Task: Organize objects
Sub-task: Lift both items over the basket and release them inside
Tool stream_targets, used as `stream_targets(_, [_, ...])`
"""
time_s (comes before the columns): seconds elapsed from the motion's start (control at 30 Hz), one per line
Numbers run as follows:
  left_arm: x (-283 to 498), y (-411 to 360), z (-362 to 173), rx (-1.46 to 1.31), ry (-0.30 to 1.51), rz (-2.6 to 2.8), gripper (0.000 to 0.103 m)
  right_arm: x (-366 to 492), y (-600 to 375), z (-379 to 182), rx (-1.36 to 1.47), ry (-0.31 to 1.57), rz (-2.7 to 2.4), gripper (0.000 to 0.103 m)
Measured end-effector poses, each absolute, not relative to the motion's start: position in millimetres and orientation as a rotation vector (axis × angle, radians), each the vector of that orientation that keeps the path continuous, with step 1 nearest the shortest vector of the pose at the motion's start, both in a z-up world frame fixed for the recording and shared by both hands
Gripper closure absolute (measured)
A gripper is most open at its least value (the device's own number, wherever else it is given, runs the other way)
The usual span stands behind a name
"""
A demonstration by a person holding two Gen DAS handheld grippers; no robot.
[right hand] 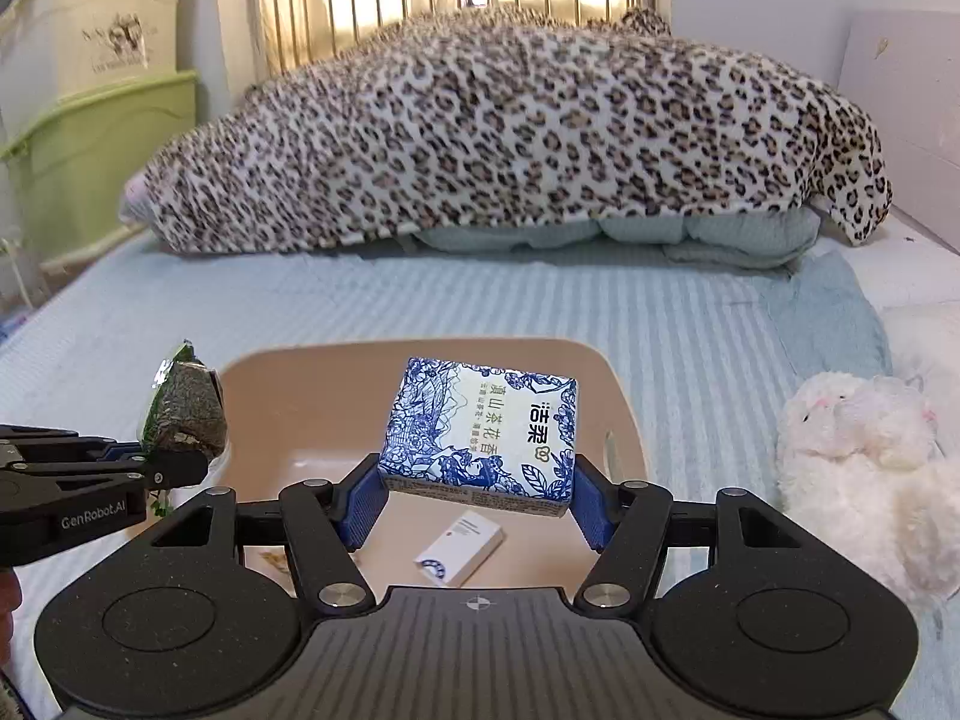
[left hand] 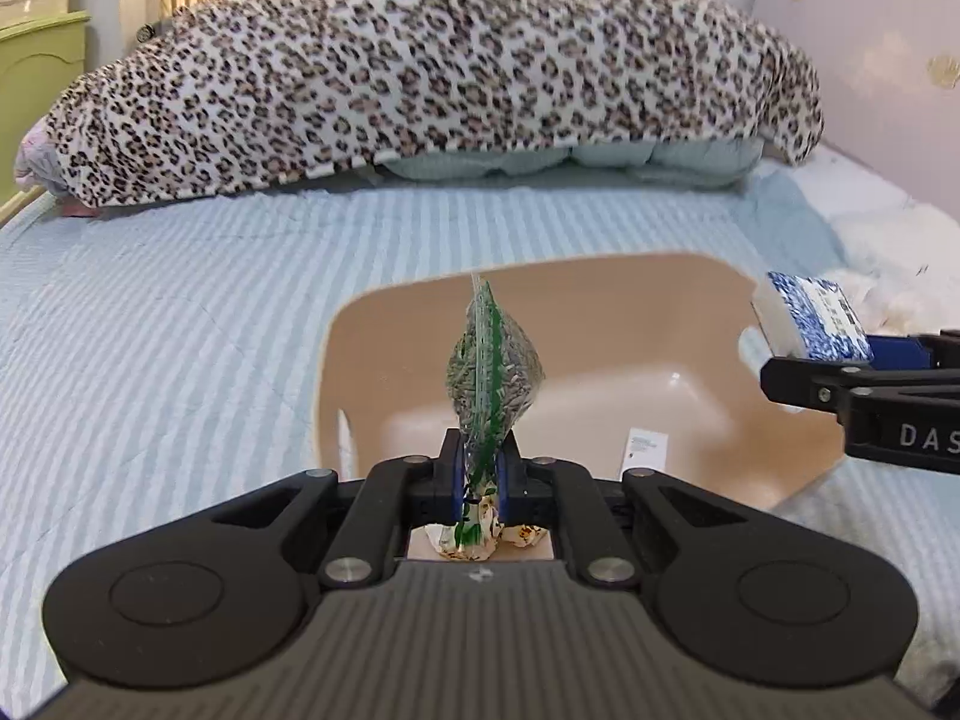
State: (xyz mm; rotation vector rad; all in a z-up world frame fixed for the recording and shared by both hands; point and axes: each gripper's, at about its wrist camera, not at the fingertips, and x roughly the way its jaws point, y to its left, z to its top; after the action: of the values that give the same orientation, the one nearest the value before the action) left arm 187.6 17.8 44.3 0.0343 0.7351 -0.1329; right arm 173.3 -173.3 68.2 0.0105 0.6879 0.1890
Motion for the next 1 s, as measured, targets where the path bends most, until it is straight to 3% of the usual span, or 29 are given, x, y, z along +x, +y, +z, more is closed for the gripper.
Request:
stream_targets(0.4, [205.5,9.0,6.9,0.075,0.823,-0.105,0.09,201.9,-161.9,12.4,-0.046,0.812,0.154,0.041])
stream_targets(0.47, [201.5,8.2,12.3,0.083,0.811,-0.108,0.088,198.6,-163.3,12.6,-0.037,0.808,0.15,0.034])
stream_targets(0.5, [198.3,8.6,16.1,0.087,0.803,-0.108,0.081,194.9,-164.1,14.6,-0.035,0.792,0.151,0.034])
stream_targets(0.53, [195.4,8.4,19.9,0.089,0.798,-0.105,0.057,190.4,-164.5,17.4,-0.034,0.774,0.154,0.03])
stream_targets(0.6, [185.5,11.1,29.3,0.082,0.77,-0.089,0.028,182.3,-163.8,23.3,-0.043,0.756,0.155,0.024])
stream_targets(0.8, [155.9,21.9,48.9,0.069,0.728,-0.065,0.025,155.2,-164.0,40.4,-0.044,0.732,0.168,0.013])
stream_targets(1.0, [128.5,37.7,51.5,0.042,0.764,-0.058,0.023,123.4,-160.8,42.5,-0.055,0.754,0.185,0.01])
